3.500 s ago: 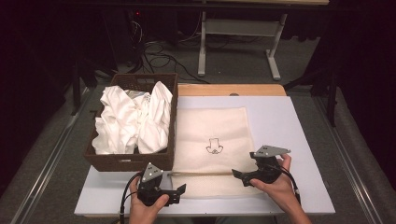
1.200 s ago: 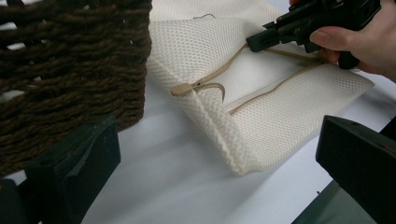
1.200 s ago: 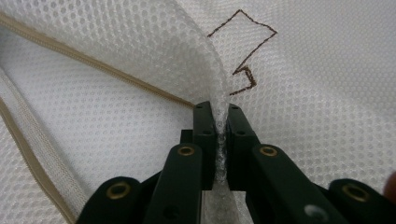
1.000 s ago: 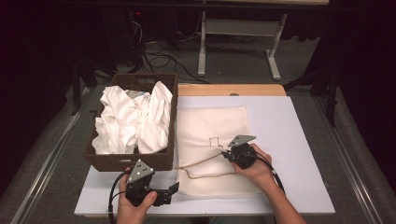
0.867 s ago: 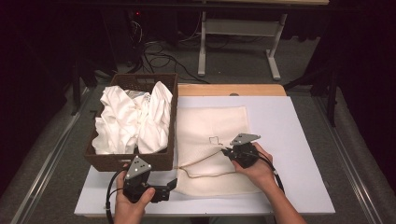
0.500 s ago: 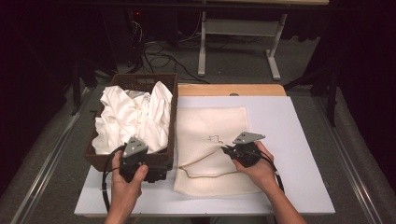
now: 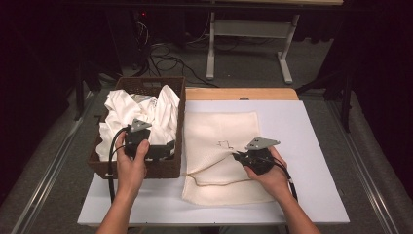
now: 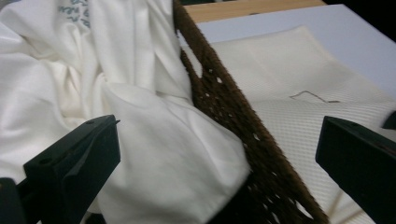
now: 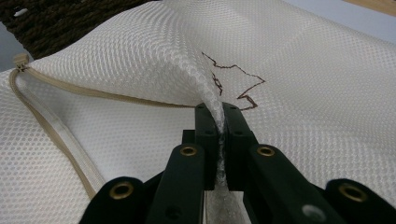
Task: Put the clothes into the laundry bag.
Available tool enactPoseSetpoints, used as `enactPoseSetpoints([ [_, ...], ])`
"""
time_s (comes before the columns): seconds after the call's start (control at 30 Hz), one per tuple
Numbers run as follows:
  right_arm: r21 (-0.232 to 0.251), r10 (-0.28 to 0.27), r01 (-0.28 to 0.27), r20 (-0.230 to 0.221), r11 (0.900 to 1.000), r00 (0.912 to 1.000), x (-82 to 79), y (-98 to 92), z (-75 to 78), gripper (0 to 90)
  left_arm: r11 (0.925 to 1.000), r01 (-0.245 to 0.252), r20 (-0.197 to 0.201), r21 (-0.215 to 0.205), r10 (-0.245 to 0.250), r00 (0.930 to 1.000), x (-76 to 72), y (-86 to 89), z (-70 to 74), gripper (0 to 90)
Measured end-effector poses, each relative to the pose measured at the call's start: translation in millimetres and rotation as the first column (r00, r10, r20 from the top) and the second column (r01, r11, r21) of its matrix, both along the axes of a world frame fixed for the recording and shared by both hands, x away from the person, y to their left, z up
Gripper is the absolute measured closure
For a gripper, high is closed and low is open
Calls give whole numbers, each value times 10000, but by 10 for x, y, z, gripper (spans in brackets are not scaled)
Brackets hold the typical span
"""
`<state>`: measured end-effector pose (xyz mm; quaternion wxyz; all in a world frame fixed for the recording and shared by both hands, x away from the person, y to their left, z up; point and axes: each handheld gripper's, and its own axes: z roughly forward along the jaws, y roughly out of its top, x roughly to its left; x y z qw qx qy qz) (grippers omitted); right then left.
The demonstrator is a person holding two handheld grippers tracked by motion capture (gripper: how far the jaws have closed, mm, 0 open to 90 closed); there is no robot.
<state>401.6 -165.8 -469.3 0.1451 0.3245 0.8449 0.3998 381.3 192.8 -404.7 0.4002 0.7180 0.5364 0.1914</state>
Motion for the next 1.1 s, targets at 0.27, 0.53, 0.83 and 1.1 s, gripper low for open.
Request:
enactPoseSetpoints([
  [0.27, 57, -26, 26, 44, 10000, 10000, -3, -14, 1, 877, 9974, -562, -656, 453, 591, 9961, 304, 60, -40, 5],
  [0.53, 90, -5, 5, -36, 10000, 10000, 2, -24, 1, 876, 9916, -842, -558, 984, 900, 9944, 566, 96, -42, 5],
  [0.83, 78, -26, 25, 34, 10000, 10000, -2, -20, -8, 872, 9672, -1980, -1736, 1591, 2249, 9588, 927, 366, -241, 5],
  [1.1, 46, 40, -40, -24, 10000, 10000, 4, -16, -32, 871, 9210, -2313, -3085, 3134, 3290, 8925, 1262, 509, -597, 0],
])
